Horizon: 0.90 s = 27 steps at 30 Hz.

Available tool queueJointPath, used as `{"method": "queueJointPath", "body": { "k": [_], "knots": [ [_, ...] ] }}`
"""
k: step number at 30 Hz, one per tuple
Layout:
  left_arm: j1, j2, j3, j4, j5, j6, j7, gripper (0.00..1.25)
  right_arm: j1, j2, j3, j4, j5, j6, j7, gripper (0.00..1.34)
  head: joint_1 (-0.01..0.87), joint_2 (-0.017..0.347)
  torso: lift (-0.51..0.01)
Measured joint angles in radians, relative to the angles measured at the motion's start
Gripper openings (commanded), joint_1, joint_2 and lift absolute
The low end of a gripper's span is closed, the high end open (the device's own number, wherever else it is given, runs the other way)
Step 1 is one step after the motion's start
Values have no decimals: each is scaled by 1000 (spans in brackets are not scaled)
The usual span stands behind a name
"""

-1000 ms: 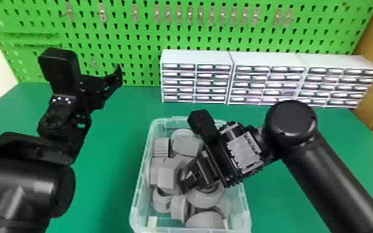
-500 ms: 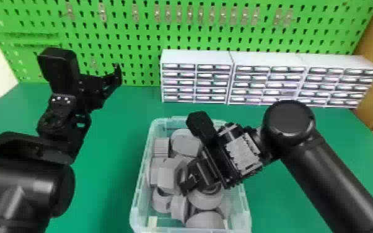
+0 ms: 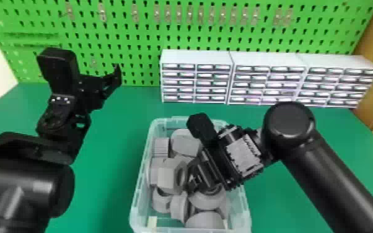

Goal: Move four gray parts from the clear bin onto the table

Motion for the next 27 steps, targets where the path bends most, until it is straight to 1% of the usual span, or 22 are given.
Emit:
{"method": "queueJointPath", "body": {
  "k": [9,15,27],
  "knots": [
    [2,0,2,0,1,0,-1,1023,6,-1,-3,-40,42,0,-1,267,678,34,-50],
    [5,0,5,-1,1,0,-4,1023,11,-1,-14,-61,52,0,-2,267,678,34,-50],
    [7,-1,7,-2,-6,0,-5,1023,21,19,-107,-120,67,-9,-1,267,678,34,-50]
  ]
}}
